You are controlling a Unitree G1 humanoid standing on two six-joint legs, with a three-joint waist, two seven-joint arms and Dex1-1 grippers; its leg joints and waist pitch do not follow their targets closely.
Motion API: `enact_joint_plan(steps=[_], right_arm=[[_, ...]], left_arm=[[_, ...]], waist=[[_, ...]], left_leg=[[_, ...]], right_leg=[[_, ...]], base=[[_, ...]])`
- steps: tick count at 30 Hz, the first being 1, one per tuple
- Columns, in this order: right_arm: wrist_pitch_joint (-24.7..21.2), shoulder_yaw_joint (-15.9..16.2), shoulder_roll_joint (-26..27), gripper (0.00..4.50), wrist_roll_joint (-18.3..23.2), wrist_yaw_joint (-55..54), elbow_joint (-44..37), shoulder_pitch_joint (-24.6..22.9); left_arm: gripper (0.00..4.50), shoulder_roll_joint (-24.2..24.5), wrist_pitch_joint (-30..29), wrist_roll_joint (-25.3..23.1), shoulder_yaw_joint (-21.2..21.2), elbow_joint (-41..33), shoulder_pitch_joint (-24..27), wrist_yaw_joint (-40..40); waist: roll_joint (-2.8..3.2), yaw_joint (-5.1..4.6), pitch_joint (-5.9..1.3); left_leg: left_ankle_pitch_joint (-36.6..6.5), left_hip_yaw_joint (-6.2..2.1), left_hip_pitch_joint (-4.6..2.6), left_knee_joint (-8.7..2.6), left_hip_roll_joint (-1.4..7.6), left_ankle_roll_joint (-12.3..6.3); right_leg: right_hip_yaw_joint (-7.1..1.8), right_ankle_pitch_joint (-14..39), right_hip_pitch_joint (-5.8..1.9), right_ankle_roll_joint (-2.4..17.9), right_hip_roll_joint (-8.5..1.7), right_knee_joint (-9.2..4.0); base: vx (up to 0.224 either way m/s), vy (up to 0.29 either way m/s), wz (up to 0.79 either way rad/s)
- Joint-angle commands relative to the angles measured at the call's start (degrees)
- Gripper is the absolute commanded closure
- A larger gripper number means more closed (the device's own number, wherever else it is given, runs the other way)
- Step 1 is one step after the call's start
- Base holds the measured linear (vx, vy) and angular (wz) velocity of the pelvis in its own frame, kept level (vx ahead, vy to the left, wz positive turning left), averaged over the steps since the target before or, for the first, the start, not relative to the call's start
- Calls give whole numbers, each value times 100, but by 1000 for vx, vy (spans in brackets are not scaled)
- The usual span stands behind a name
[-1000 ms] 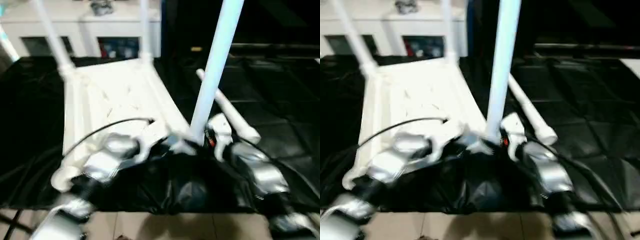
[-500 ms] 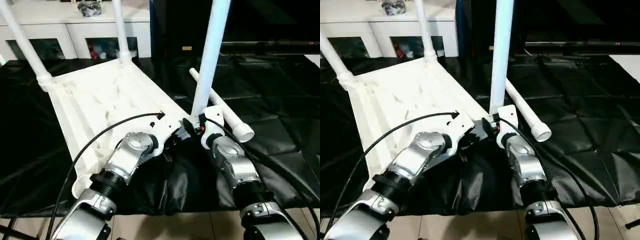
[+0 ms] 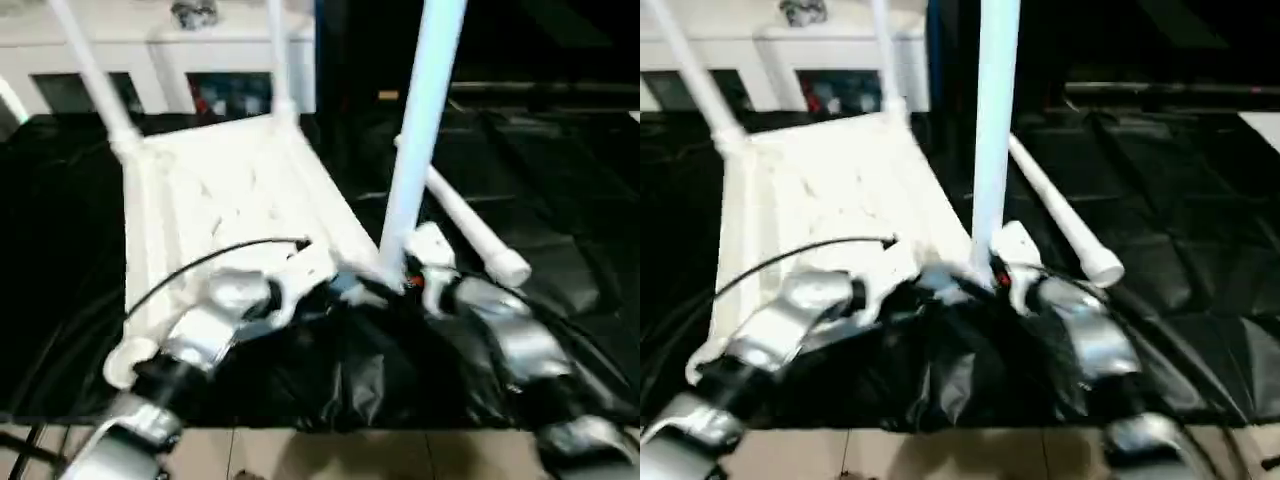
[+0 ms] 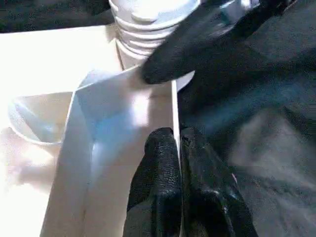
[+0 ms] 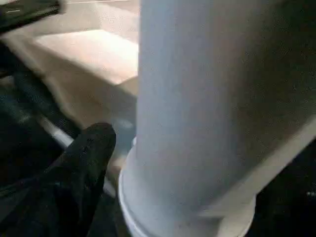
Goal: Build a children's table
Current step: Rotate leg to tighten
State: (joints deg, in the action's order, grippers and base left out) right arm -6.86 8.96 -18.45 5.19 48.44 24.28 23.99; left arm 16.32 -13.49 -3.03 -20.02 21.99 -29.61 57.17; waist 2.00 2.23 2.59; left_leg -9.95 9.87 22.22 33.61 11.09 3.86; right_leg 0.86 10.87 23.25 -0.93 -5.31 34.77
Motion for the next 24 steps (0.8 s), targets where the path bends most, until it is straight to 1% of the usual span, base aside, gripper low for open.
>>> enact_joint_plan(steps=[1,2,3,4,5,6,7,10,11,13,14,15,19,20,21,22,23,24], right_arm=[[-88,113,-75,49,183,360,-304,-52],[-88,115,-82,65,189,385,-317,-58],[-163,159,-134,65,235,593,-419,-102],[-199,170,-149,75,247,650,-453,-116],[-229,190,-170,75,253,721,-491,-136],[-256,230,-194,96,240,785,-518,-157],[-263,241,-199,96,236,797,-522,-162],[-371,300,-243,130,265,872,-601,-184],[-369,319,-250,130,247,878,-600,-184],[-340,375,-270,151,186,880,-595,-193],[-343,380,-267,151,186,879,-592,-194],[-347,379,-265,167,189,881,-589,-191],[-403,324,-156,175,214,825,-599,-213],[-434,305,-115,175,239,792,-595,-215],[-462,271,20,176,267,652,-538,-213],[-465,257,72,176,269,588,-505,-206],[-465,257,72,176,269,588,-505,-206],[-436,172,324,176,206,130,-230,-98]], left_arm=[[450,-12,157,241,-188,-294,26,416],[450,-2,145,246,-192,-303,28,439],[450,80,100,276,-231,-369,49,609],[450,102,97,284,-241,-387,55,650],[450,119,104,288,-245,-398,60,679],[450,149,100,290,-258,-412,64,733],[450,159,96,290,-265,-417,66,751],[450,228,90,287,-283,-427,74,880],[450,235,91,284,-283,-425,73,884],[450,255,83,282,-280,-423,71,877],[450,263,81,285,-279,-421,69,884],[450,265,80,287,-278,-419,65,888],[450,278,42,290,-266,-457,84,911],[450,271,27,289,-261,-464,84,901],[450,220,-25,301,-224,-481,91,814],[450,195,-48,304,-206,-484,88,769],[450,195,-48,304,-206,-484,88,769],[450,31,-323,189,-107,-382,-3,313]], waist=[[-71,-8,-356],[-71,-4,-355],[-79,-7,-353],[-72,5,-350],[-76,5,-349],[-81,9,-352],[-74,14,-347],[-87,19,-346],[-86,22,-350],[-81,26,-350],[-82,27,-351],[-87,30,-355],[-98,30,-358],[-109,29,-357],[-100,30,-356],[-112,25,-351],[-103,23,-349],[-95,6,-341]], left_leg=[[-1222,25,-78,-382,118,-438],[-1238,25,-83,-384,122,-426],[-1280,28,-89,-383,124,-416],[-1298,23,-90,-390,129,-406],[-1288,26,-90,-389,127,-404],[-1271,26,-92,-387,128,-392],[-1295,27,-92,-391,127,-372],[-1267,29,-91,-390,120,-340],[-1259,27,-93,-388,120,-336],[-1237,27,-94,-387,123,-325],[-1232,27,-95,-387,123,-324],[-1208,26,-91,-383,121,-325],[-1139,29,-83,-375,113,-354],[-1136,30,-85,-375,115,-356],[-1136,28,-85,-378,115,-354],[-1132,29,-80,-381,114,-344],[-1158,27,-83,-386,114,-328],[-1255,30,-93,-395,118,-266]], right_leg=[[-74,609,-264,1419,-129,-389],[-75,646,-263,1417,-134,-393],[-78,710,-256,1417,-136,-398],[-79,770,-258,1406,-141,-400],[-81,777,-258,1399,-137,-403],[-81,769,-254,1399,-137,-397],[-80,814,-248,1398,-138,-401],[-84,862,-250,1368,-141,-402],[-83,866,-251,1360,-143,-399],[-82,849,-248,1355,-141,-398],[-82,838,-250,1355,-142,-396],[-82,806,-255,1360,-144,-389],[-80,768,-261,1355,-143,-384],[-80,779,-259,1355,-144,-387],[-80,792,-257,1355,-142,-385],[-82,813,-256,1352,-144,-386],[-81,857,-253,1344,-144,-387],[-84,986,-237,1326,-143,-396]], base=[[0,0,0],[0,0,0],[0,0,0],[0,0,0],[0,0,0],[0,0,0],[0,0,0],[0,0,0],[0,0,0],[0,0,0],[0,0,0],[0,0,0],[0,0,0],[0,0,0],[0,0,0],[0,0,0],[0,0,0],[0,0,0]])
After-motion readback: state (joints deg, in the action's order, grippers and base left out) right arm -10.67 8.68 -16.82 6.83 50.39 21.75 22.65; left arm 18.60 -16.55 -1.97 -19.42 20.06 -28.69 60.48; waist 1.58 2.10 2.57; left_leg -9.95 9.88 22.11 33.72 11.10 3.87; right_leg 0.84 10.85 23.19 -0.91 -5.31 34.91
